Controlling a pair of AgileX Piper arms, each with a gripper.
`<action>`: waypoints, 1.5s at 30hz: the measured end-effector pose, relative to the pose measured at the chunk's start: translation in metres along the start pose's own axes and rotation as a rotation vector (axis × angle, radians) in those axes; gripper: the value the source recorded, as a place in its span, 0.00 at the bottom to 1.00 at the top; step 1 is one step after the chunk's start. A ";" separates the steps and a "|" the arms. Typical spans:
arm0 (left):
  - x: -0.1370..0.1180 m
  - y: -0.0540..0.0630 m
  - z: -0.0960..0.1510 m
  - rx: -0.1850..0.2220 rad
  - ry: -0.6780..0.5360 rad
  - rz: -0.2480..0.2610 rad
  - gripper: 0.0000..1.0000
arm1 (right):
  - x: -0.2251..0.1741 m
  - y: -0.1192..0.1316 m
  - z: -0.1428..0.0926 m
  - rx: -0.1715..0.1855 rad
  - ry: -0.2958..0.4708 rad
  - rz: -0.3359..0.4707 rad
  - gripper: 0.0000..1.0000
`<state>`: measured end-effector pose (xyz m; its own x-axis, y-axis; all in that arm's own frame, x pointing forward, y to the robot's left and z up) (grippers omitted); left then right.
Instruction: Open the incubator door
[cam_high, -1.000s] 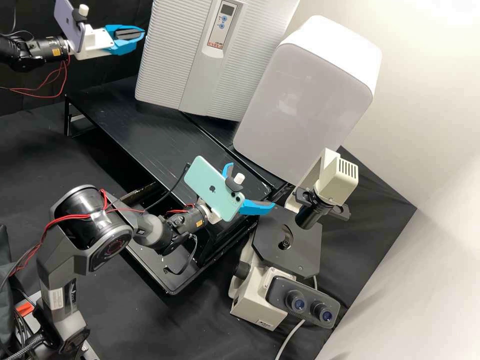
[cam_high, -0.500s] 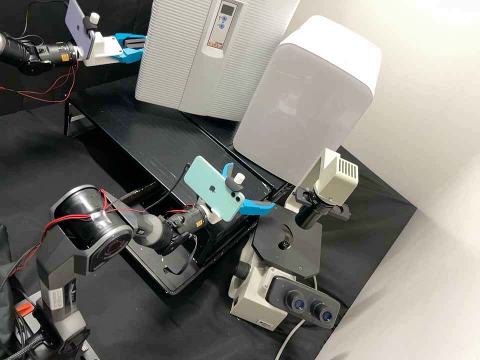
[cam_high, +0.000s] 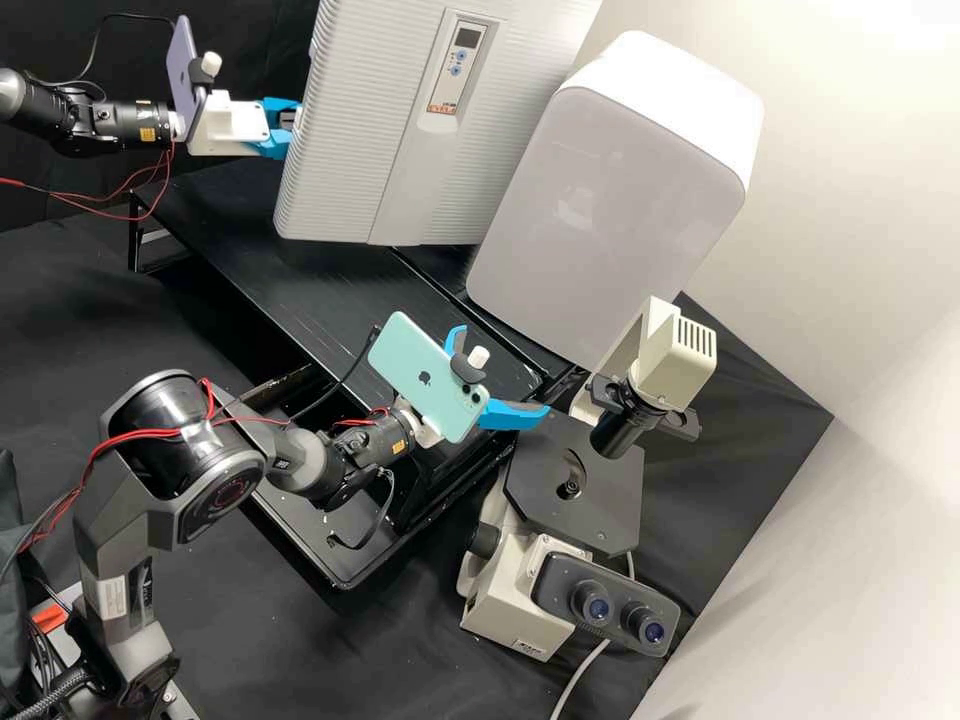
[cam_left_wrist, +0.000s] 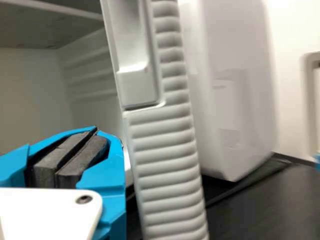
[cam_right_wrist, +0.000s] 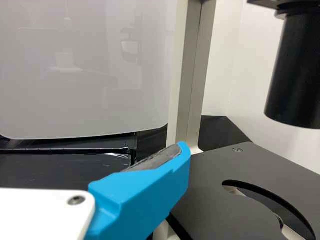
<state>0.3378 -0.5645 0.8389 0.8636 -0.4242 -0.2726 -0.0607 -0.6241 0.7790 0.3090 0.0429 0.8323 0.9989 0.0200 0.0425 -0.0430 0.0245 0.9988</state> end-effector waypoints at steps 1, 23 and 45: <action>0.001 0.001 0.002 -0.001 -0.013 0.002 0.00 | 0.000 0.000 0.000 0.000 0.000 0.000 1.00; 0.014 0.001 0.025 -0.029 -0.127 0.011 0.00 | 0.000 0.000 0.000 0.000 0.000 0.000 1.00; 0.017 0.000 0.018 -0.003 -0.045 0.054 0.00 | 0.000 0.000 0.000 0.000 0.000 0.000 1.00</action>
<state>0.3436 -0.5839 0.8237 0.8358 -0.4861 -0.2552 -0.1049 -0.5977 0.7948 0.3090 0.0429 0.8323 0.9989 0.0200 0.0425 -0.0430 0.0245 0.9988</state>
